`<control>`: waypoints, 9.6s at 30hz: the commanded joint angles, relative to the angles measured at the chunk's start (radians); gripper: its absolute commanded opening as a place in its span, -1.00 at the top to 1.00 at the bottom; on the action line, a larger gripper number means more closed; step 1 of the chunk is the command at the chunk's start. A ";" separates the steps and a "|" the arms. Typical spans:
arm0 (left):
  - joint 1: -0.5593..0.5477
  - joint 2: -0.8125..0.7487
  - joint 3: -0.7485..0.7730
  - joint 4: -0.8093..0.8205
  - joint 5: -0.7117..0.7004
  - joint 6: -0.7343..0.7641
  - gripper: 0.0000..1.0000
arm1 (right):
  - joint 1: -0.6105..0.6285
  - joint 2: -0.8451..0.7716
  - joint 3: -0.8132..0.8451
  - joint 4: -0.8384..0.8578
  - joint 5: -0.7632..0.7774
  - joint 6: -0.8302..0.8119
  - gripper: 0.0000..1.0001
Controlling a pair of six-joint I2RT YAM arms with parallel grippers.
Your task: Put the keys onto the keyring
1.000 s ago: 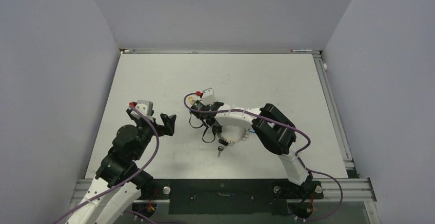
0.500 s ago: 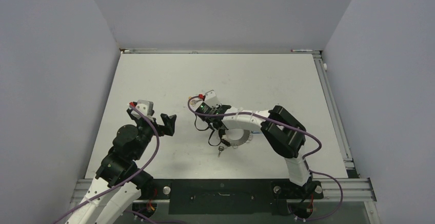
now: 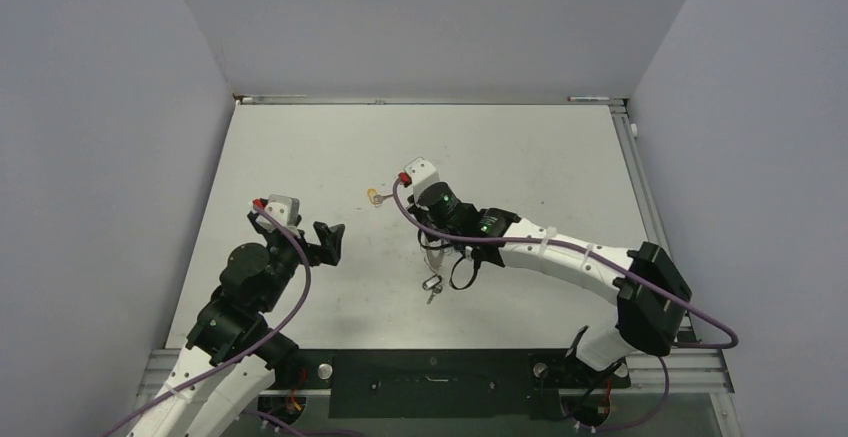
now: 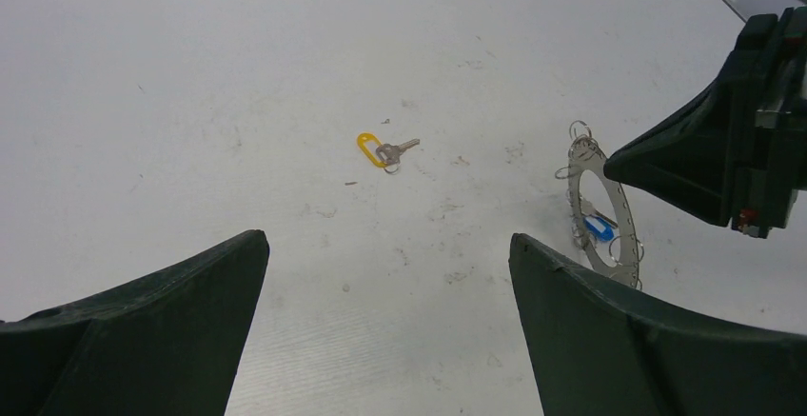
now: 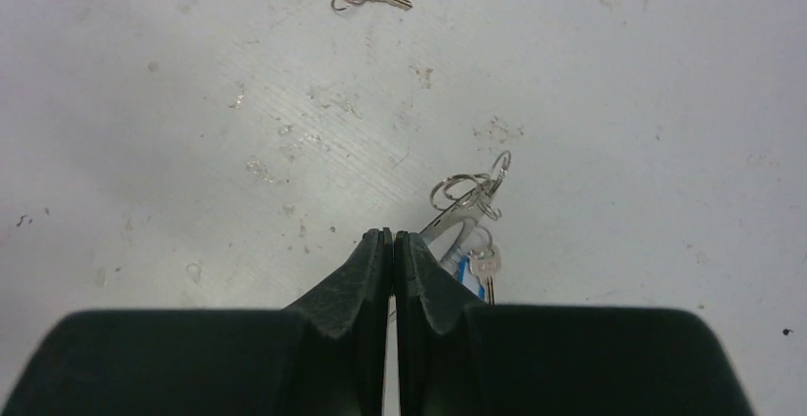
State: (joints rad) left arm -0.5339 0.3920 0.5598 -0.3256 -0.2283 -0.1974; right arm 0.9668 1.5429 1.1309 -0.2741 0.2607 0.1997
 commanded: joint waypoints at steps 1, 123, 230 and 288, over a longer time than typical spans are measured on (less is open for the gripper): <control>0.000 -0.008 0.003 0.039 0.034 0.018 -0.92 | -0.019 -0.120 -0.058 0.113 -0.166 -0.130 0.90; 0.029 -0.136 -0.108 0.517 1.013 -0.027 1.00 | 0.072 -0.241 0.011 0.346 -1.183 -0.239 0.61; -0.807 0.432 0.024 -0.142 0.167 0.615 -0.12 | -0.698 -0.392 -0.361 0.045 -0.478 0.351 -0.55; -0.904 0.968 0.031 -0.037 0.012 0.612 1.00 | -0.780 -0.345 -0.396 0.133 -0.653 0.302 -0.46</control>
State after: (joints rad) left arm -1.4445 1.3220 0.5728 -0.3222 -0.2100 0.4335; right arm 0.1951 1.2049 0.7338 -0.1871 -0.3763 0.5106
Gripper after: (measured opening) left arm 0.015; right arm 0.732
